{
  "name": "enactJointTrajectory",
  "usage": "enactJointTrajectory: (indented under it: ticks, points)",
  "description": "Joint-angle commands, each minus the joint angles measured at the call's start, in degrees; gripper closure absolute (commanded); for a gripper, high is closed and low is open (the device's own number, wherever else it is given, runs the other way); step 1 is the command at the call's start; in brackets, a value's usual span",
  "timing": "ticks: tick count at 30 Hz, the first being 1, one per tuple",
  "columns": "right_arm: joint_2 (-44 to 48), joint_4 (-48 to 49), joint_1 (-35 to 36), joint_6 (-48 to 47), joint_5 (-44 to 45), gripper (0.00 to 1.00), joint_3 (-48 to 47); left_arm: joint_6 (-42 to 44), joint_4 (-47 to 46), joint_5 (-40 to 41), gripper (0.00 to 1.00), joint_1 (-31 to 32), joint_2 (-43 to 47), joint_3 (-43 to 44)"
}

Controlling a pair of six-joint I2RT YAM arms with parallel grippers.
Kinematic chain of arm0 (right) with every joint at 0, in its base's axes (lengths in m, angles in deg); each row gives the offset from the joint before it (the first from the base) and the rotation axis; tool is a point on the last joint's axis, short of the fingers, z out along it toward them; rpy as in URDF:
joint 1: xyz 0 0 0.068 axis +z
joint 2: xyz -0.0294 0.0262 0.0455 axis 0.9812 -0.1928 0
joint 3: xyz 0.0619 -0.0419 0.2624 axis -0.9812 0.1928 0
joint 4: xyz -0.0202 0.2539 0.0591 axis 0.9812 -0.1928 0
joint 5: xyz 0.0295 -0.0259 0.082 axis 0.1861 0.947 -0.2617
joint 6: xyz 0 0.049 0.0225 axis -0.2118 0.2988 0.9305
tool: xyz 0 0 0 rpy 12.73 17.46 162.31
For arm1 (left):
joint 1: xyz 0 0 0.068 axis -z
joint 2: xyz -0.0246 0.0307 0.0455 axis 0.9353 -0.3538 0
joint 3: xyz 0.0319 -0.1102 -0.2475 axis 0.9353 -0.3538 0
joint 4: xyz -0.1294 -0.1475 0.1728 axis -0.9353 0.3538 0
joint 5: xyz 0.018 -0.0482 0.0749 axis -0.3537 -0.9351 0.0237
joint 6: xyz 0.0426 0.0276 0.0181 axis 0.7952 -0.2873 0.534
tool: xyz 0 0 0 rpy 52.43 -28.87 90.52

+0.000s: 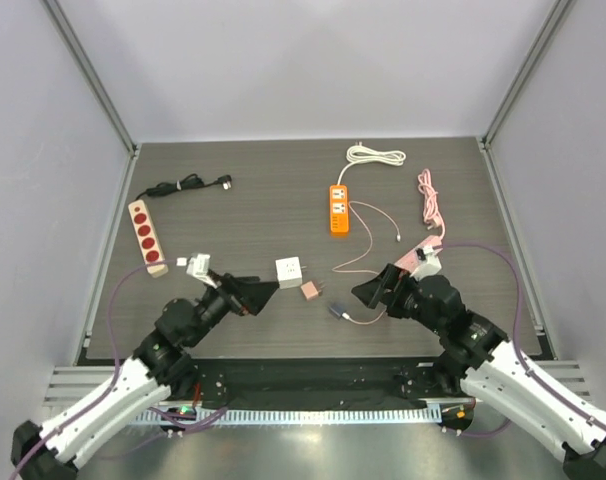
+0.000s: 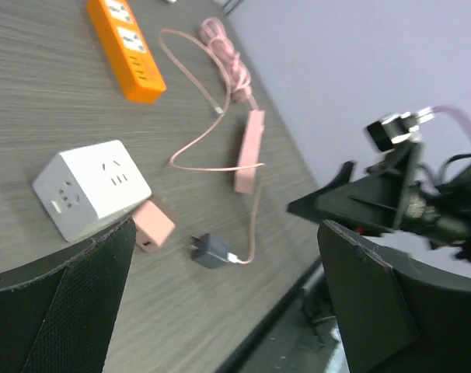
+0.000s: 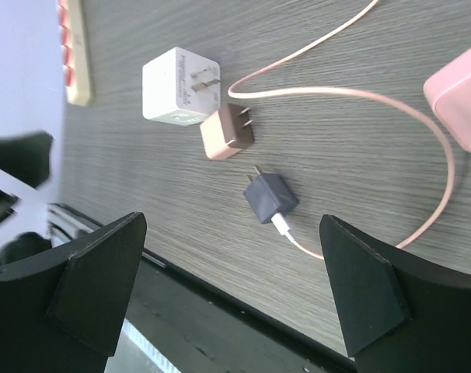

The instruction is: Pull the plug off the socket

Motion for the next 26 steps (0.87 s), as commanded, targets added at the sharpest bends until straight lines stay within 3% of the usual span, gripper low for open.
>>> enactJointTrajectory:
  ticks: [1,2,3,6,11,15,18,26]
  points:
    - [6.6,7.7,0.0,7.3,1.5,0.0,4.9,-9.2,12.1,-2.2,0.0,-0.1,15.8,-3.7]
    - [9.1,7.8,0.0,8.2,2.2,0.0,6.0,-9.9,18.5,-2.3,0.0,0.0,25.3,-4.2]
    - [10.3,8.1,0.0,9.1,3.5,0.0,8.0,-10.9,18.8,-4.5,0.0,0.0,25.9,-4.6]
    - [12.7,9.1,0.1,11.9,4.2,0.0,11.6,-11.5,12.7,-11.8,0.0,0.2,15.7,-3.9]
    - [14.0,13.4,0.1,15.1,4.0,0.0,18.5,-15.7,2.0,-14.9,0.0,0.1,17.1,-12.1]
    - [15.9,19.2,0.1,16.9,2.7,0.0,24.3,-15.4,8.4,-13.4,0.0,0.2,26.5,-12.3]
    - [17.9,22.7,0.1,18.2,2.4,0.0,28.1,-15.4,4.6,-15.3,0.0,0.2,23.9,-12.6]
    - [18.0,23.3,0.2,15.5,1.4,0.0,28.1,-15.3,8.7,-16.0,0.0,0.2,26.0,-12.3]
